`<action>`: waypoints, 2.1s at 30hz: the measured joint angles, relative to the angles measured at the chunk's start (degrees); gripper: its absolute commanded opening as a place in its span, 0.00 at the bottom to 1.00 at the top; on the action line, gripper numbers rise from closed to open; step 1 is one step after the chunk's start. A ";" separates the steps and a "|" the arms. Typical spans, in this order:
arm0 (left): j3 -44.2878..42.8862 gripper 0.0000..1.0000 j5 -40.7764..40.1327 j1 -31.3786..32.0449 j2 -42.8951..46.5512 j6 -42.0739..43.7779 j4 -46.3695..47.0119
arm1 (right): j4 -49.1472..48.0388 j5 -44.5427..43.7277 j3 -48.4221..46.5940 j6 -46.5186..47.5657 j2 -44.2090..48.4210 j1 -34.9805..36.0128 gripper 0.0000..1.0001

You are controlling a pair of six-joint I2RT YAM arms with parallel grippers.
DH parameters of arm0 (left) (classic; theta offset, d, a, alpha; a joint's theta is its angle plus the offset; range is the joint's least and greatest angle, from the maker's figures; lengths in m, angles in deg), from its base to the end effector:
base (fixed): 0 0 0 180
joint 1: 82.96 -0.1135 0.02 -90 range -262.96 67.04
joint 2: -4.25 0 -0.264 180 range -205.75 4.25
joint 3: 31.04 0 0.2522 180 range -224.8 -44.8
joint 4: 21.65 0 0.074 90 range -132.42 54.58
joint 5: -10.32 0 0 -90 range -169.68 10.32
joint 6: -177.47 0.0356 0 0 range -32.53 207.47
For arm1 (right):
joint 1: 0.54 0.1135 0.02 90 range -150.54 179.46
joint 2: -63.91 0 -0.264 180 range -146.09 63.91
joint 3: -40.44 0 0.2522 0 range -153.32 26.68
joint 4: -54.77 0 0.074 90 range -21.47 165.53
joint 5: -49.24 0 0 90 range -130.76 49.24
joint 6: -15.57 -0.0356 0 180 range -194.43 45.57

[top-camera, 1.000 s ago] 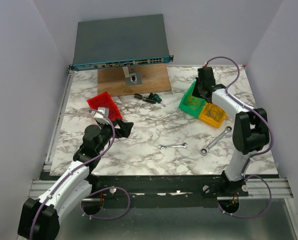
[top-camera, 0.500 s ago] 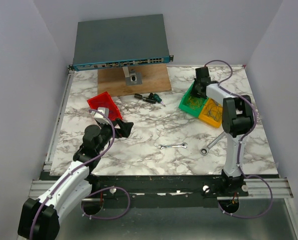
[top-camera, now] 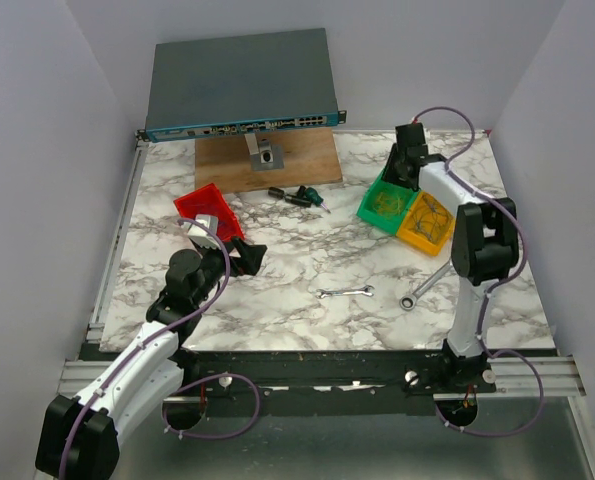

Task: Untangle the cables

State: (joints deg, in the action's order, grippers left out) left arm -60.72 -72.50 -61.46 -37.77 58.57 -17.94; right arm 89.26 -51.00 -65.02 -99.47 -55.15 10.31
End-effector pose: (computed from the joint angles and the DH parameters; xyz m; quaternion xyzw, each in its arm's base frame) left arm 0.1643 -0.0695 0.2199 -0.0081 0.7579 -0.3200 0.5685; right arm 0.4590 0.0815 0.2038 0.1466 0.9191 0.0305 0.3646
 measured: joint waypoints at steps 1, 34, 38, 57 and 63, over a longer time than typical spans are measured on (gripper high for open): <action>0.00 0.99 0.00 0.00 0.00 0.00 0.00 | 0.22 0.02 0.09 0.20 1.75 0.00 0.43; 0.00 0.98 0.42 0.33 -0.04 0.00 0.09 | -8.11 9.16 42.10 -9.31 26.91 -1.36 0.79; 0.00 0.99 0.42 0.37 -0.04 0.35 0.55 | -8.90 6.91 35.71 -9.46 22.95 -2.84 0.82; 0.96 0.99 -0.33 0.39 3.69 1.27 0.57 | -35.47 17.84 66.12 -5.25 59.06 -3.43 1.00; 2.21 0.98 -7.08 0.39 9.53 3.50 0.55 | -54.58 17.27 83.25 0.42 70.60 -3.43 1.00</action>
State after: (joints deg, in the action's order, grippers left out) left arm -58.51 -79.58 -61.07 -28.24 62.07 -17.39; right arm 34.69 -33.73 18.23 -99.06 15.44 6.88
